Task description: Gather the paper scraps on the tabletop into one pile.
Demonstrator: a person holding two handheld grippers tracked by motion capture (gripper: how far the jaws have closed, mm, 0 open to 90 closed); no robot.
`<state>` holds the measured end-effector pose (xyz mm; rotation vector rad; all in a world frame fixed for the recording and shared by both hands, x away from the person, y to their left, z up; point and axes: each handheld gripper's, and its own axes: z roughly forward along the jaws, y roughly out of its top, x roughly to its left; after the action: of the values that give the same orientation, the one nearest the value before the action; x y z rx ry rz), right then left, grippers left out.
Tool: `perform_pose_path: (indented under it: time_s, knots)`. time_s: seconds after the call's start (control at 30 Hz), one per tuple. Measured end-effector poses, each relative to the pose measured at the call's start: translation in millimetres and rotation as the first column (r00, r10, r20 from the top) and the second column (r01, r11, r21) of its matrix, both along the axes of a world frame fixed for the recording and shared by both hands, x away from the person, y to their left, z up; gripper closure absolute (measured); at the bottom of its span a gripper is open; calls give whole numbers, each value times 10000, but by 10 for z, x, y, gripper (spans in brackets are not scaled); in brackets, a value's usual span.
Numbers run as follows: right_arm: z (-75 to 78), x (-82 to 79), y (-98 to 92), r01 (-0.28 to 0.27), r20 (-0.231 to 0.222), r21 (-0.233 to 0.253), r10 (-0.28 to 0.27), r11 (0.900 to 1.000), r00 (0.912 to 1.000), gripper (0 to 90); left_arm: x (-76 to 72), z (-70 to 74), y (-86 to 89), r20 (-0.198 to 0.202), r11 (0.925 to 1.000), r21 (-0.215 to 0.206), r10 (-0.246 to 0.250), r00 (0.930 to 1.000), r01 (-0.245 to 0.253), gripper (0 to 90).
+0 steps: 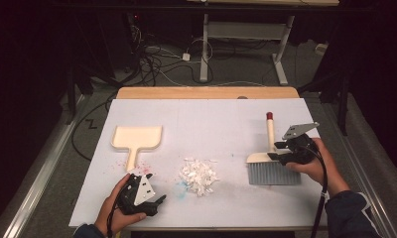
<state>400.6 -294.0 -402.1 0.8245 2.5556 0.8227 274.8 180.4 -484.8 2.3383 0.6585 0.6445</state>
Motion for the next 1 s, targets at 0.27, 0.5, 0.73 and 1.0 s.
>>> perform_pose_path:
  time_s: [0.27,0.5,0.73,1.0]
  knots:
    - [16,-72,117,437,1289,291,-471,9986,9905,493,-7,12,8,103,10000,10,35,9999,-35,192]
    - [87,-138,125,1045,2441,1274,-1333,9863,9606,399,-8,13,15,98,10000,-15,40,9999,-40,192]
    - [125,-185,172,1774,3068,1802,-2267,9675,9244,277,-11,14,7,108,10000,-29,49,9999,-48,192]
    - [103,-294,241,1974,3664,1847,-2539,9628,8952,188,-13,18,15,131,9999,-87,109,9999,-108,191]
